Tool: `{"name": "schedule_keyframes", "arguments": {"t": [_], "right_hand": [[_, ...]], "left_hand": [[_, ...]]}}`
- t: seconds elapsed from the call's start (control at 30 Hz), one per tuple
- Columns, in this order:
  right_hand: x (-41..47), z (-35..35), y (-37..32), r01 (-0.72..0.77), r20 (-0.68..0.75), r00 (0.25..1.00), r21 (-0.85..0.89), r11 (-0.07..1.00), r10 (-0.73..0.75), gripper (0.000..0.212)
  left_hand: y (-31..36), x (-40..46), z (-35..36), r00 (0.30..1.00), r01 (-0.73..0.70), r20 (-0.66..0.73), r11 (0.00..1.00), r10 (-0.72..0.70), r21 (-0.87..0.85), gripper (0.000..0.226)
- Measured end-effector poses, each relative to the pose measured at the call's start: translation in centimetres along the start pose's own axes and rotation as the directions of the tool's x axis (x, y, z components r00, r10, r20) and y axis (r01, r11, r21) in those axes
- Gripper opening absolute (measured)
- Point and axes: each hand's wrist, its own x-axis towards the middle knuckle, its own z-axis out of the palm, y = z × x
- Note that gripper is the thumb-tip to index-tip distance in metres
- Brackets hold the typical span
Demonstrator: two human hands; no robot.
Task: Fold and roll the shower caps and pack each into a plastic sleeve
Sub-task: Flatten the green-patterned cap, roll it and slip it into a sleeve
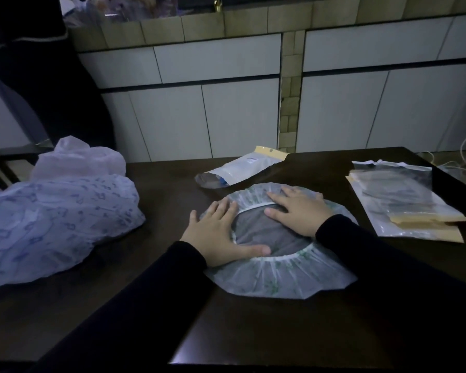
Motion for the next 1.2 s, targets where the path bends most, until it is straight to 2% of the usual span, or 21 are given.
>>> {"name": "schedule_keyframes", "arguments": {"t": [0.1, 0.17, 0.3, 0.43, 0.5, 0.57, 0.63, 0.73, 0.8, 0.93, 1.1, 1.2], "right_hand": [[-1.6, -1.3, -0.1, 0.101, -0.103, 0.99, 0.068, 0.993, -0.094, 0.055], [-3.0, -1.6, 0.1, 0.152, -0.099, 0.984, 0.058, 0.987, -0.146, 0.056], [-3.9, 0.3, 0.5, 0.106, 0.041, 0.994, -0.01, 0.994, -0.106, 0.072], [-3.2, 1.1, 0.6, 0.072, 0.01, 0.997, 0.062, 0.995, -0.073, 0.071], [-3.7, 1.0, 0.6, 0.109, -0.071, 0.993, 0.185, 0.977, -0.097, 0.065], [-5.0, 0.6, 0.9, 0.211, -0.227, 0.964, 0.325, 0.922, -0.141, 0.058], [-6.9, -0.2, 1.7, 0.354, -0.341, 0.909, 0.323, 0.878, -0.241, 0.05], [-9.9, -0.6, 3.5, 0.525, -0.341, 0.832, 0.232, 0.819, -0.438, 0.041], [-11.3, -0.4, 5.0, 0.568, -0.338, 0.804, 0.191, 0.8, -0.49, 0.038], [-12.3, 0.2, 7.1, 0.522, -0.234, 0.852, 0.318, 0.791, -0.468, 0.041], [-12.0, 0.7, 7.6, 0.5, -0.243, 0.865, 0.362, 0.787, -0.438, 0.034], [-11.9, 0.6, 7.1, 0.449, -0.294, 0.888, 0.379, 0.809, -0.355, 0.021]], "left_hand": [[0.5, -0.1, -0.5, 0.991, 0.027, -0.129, 0.996, -0.037, -0.081, 0.114], [1.1, -0.5, -0.1, 0.981, 0.033, -0.185, 0.994, -0.052, -0.102, 0.111], [1.6, -1.1, 1.5, 0.992, 0.059, -0.108, 0.997, -0.064, -0.044, 0.125], [0.8, -0.1, 1.3, 0.99, 0.035, -0.136, 0.997, -0.043, -0.066, 0.127], [0.7, -0.2, 1.1, 0.992, 0.004, -0.127, 0.993, -0.019, -0.12, 0.121], [0.7, -1.0, 0.5, 0.985, -0.092, -0.159, 0.977, 0.062, -0.191, 0.106], [0.1, -2.2, -0.3, 0.949, -0.261, -0.255, 0.92, 0.188, -0.291, 0.086], [-1.1, -4.1, -0.5, 0.835, -0.531, -0.386, 0.76, 0.393, -0.374, 0.052], [-1.5, -4.9, 0.1, 0.796, -0.597, -0.375, 0.719, 0.475, -0.355, 0.042], [-1.8, -5.4, 0.6, 0.856, -0.516, -0.229, 0.738, 0.463, -0.435, 0.048], [-2.3, -5.3, 1.0, 0.879, -0.476, -0.229, 0.738, 0.419, -0.479, 0.041], [-2.5, -5.4, 1.0, 0.884, -0.466, -0.261, 0.692, 0.387, -0.552, 0.031]]}}
